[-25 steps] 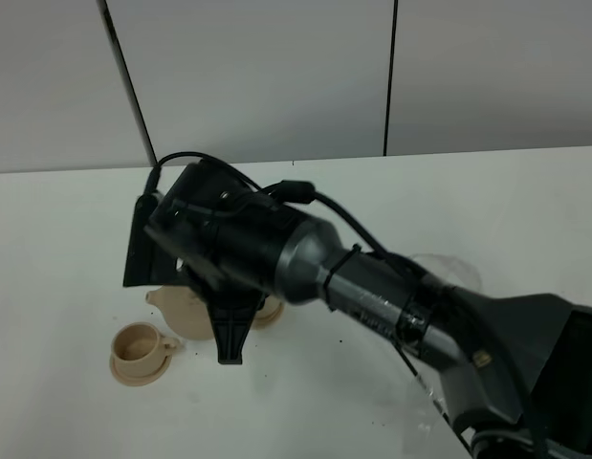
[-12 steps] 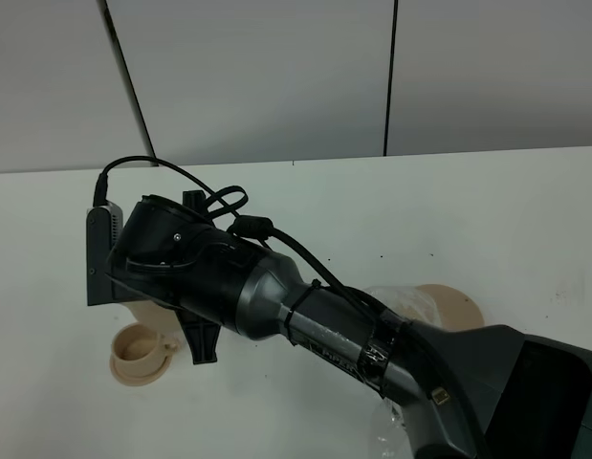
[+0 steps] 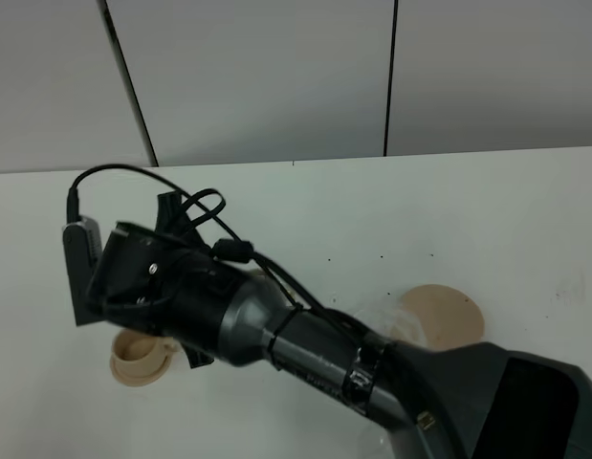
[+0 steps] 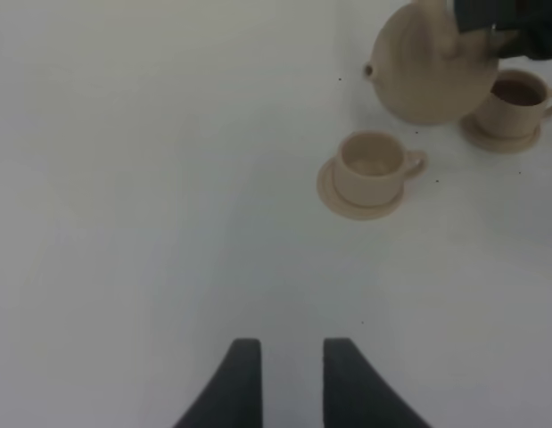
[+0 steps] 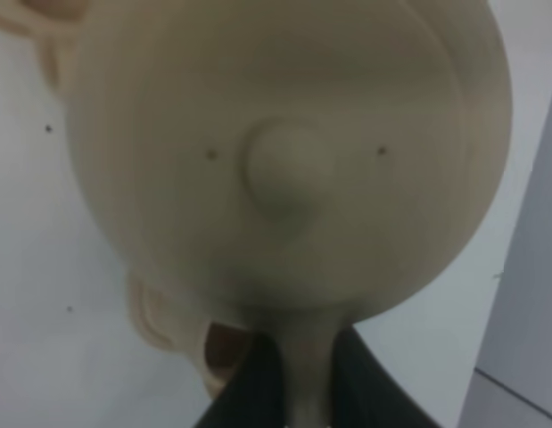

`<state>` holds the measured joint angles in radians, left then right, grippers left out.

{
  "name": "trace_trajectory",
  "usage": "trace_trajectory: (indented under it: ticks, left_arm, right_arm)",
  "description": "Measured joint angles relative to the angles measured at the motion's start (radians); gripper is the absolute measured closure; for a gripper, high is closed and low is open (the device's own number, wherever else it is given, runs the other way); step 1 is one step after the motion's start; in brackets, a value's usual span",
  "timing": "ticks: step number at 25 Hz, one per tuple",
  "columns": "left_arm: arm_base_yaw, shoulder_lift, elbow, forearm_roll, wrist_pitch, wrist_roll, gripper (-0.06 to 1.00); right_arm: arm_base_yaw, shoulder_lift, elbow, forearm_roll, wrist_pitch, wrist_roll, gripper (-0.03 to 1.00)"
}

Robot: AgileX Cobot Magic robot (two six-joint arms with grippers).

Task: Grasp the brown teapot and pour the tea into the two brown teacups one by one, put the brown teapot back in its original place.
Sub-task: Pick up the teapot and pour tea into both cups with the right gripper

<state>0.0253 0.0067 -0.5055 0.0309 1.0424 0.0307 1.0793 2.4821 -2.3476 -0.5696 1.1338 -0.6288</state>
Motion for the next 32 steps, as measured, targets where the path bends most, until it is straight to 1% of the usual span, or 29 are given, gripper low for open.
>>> trace_trajectory:
  ticks: [3, 10, 16, 24, 32]
  left_arm:
    - [0.000, 0.000, 0.000, 0.000, 0.000, 0.000, 0.70]
    - [0.000, 0.000, 0.000, 0.000, 0.000, 0.000, 0.70]
    - [0.000, 0.000, 0.000, 0.000, 0.000, 0.000, 0.70]
    - [0.000, 0.000, 0.000, 0.000, 0.000, 0.000, 0.70]
    - [0.000, 0.000, 0.000, 0.000, 0.000, 0.000, 0.70]
  right_arm:
    - [0.012, 0.021, 0.000, -0.015, -0.005, -0.003, 0.87]
    - [0.013, 0.024, -0.001, -0.084, 0.002, -0.013, 0.87]
    - [0.015, 0.026, -0.001, -0.122, 0.016, -0.050, 0.87]
    - [0.051, 0.057, -0.001, -0.184, 0.023, -0.068, 0.87]
    - [0.064, 0.058, -0.001, -0.230, 0.045, -0.084, 0.87]
